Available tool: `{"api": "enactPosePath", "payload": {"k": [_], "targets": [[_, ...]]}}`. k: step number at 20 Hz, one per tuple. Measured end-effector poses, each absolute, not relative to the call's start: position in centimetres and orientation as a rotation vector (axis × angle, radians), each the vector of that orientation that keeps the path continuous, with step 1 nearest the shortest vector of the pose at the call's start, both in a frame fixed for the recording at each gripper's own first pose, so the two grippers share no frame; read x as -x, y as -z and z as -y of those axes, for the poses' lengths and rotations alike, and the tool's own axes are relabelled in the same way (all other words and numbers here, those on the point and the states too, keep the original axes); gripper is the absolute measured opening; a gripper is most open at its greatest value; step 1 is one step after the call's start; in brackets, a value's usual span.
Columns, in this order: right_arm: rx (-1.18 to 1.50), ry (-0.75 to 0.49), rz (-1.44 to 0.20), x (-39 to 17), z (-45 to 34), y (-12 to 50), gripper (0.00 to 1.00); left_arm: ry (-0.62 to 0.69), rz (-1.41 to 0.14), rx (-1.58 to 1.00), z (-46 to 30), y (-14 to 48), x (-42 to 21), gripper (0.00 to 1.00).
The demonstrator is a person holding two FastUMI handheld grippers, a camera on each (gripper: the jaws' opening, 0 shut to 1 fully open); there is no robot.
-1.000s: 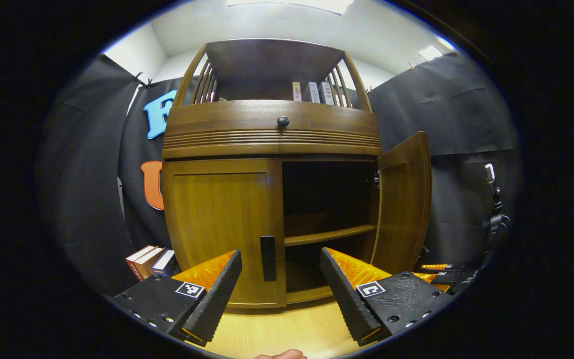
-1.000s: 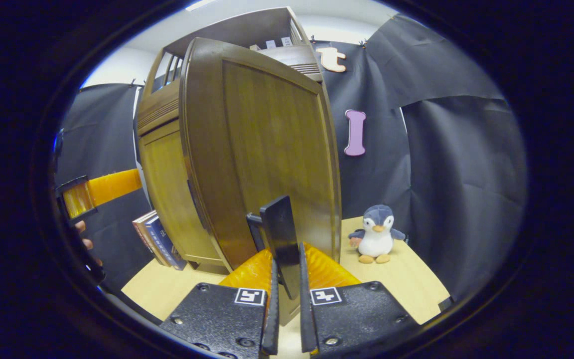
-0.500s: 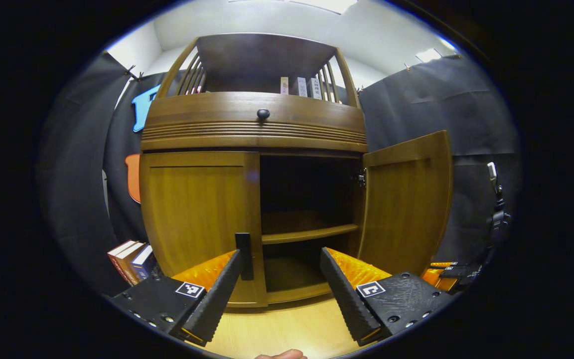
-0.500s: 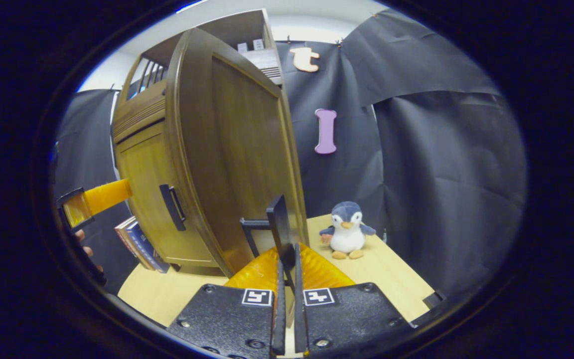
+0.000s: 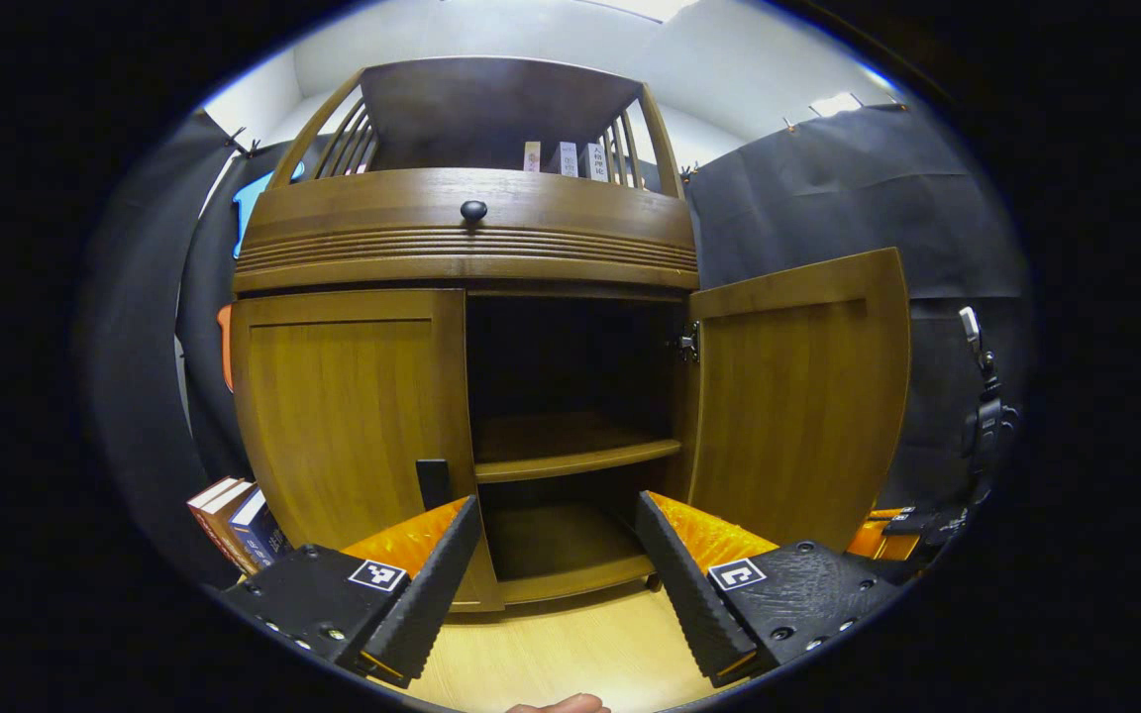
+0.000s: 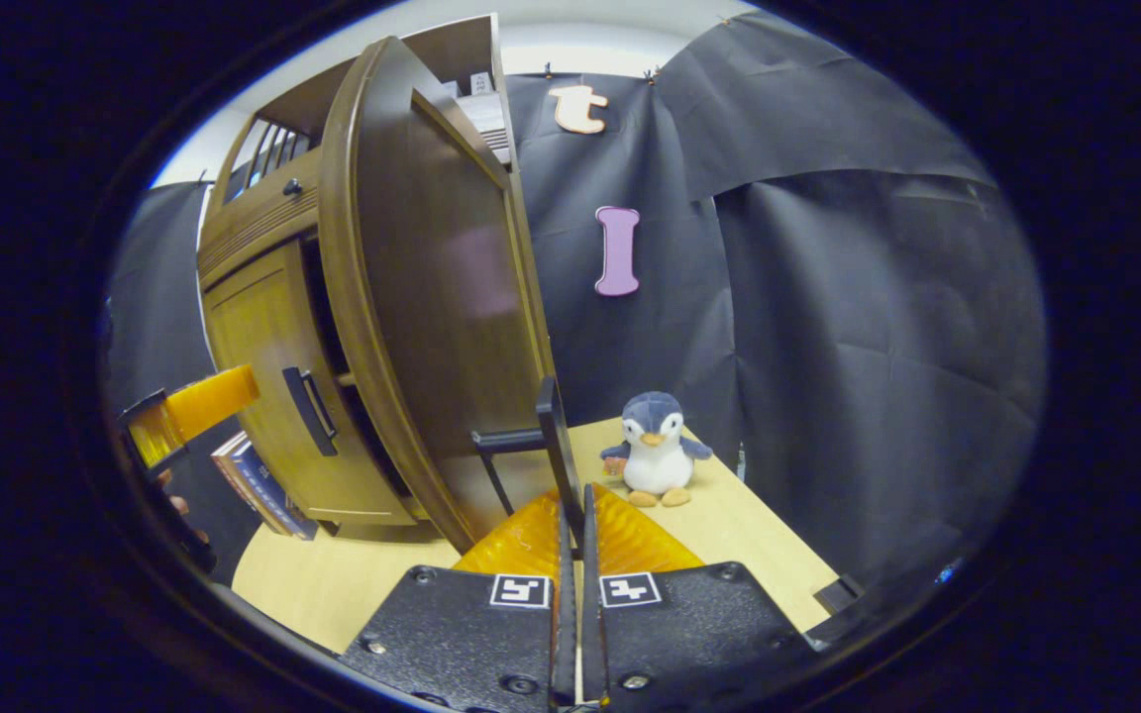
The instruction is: Open the right door of the double-door shoe cabinet with the right hand, and open the left door with the left hand.
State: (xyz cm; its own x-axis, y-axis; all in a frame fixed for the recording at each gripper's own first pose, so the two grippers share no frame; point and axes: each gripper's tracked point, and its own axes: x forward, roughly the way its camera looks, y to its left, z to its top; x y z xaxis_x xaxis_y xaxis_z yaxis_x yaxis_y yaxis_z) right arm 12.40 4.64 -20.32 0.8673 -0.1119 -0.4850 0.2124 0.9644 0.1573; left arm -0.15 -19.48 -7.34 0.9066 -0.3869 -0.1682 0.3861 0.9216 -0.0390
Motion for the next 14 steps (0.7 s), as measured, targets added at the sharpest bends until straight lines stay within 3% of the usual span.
{"api": "enactPosePath", "payload": {"k": [14], "targets": [[-0.18,0.254,-0.48,-11.9,-2.3,20.0,0.04,0.259,-0.276,-0.022,14.8,13.4,-5.8,0.95]]}}
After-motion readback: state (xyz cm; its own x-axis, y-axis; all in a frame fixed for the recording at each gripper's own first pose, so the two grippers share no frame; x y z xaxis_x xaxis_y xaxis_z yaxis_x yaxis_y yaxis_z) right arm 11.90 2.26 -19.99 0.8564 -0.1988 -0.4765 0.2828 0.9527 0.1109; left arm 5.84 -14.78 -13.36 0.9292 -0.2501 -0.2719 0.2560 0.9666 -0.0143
